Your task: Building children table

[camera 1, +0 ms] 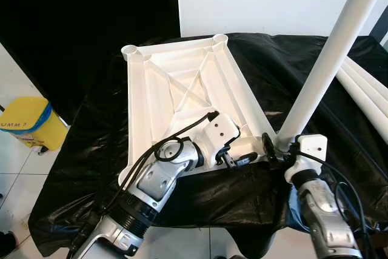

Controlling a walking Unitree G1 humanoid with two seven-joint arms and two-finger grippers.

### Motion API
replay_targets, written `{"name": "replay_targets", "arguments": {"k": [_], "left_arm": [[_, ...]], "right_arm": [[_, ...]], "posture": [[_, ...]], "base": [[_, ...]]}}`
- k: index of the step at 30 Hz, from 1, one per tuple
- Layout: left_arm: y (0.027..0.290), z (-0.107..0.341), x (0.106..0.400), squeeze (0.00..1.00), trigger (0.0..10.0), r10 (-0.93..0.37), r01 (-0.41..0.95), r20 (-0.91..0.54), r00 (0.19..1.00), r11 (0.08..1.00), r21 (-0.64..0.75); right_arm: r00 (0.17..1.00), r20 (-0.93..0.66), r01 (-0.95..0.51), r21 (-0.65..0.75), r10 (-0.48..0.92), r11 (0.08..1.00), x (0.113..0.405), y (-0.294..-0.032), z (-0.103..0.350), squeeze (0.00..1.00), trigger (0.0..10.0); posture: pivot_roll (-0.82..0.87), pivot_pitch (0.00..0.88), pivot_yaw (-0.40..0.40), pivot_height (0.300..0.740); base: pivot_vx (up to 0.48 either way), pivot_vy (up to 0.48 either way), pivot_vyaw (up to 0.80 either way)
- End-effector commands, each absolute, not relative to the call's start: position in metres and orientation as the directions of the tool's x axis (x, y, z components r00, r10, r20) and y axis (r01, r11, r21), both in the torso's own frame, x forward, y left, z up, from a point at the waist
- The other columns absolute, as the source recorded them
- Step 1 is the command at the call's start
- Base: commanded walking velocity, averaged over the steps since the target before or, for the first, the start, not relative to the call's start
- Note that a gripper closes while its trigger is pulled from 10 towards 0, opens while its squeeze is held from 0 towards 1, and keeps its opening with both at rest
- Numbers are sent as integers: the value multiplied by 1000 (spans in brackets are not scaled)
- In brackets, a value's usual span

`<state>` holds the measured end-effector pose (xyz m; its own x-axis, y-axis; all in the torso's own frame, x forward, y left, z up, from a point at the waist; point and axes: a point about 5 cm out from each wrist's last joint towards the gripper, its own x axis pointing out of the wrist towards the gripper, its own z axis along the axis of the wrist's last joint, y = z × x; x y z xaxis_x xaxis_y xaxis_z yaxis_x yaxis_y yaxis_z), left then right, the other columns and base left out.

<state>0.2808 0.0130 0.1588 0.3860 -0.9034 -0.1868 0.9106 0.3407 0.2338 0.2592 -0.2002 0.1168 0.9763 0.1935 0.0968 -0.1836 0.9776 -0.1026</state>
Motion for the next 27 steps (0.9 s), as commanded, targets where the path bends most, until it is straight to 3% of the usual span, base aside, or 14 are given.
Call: {"name": "replay_targets", "arguments": {"k": [1,3,19,20,27], "left_arm": [[9,157,273,0,10000,-927,938,-209,312,265,223],[8,157,270,0,10000,-930,941,-206,305,260,217],[6,158,268,0,10000,-927,938,-199,318,277,207],[7,159,267,0,10000,-927,937,-199,320,278,209],[10,157,268,0,10000,-921,933,-202,333,292,209]], "right_arm": [[965,86,-241,-99,249,965,259,-198,114,0,10000],[943,71,-311,-145,324,939,266,-200,117,0,10000],[883,0,-458,-220,470,861,292,-206,120,0,10000],[878,-4,-468,-217,479,856,292,-207,120,0,78],[872,-17,-481,-209,489,851,291,-207,117,0,0]], "posture": [[-85,73,-1,740],[-77,92,-1,740],[-40,105,-26,740],[-42,106,-32,740],[-49,109,-38,740]], "base": [[0,0,0],[0,0,0],[0,0,0],[0,0,0],[0,0,0]]}}
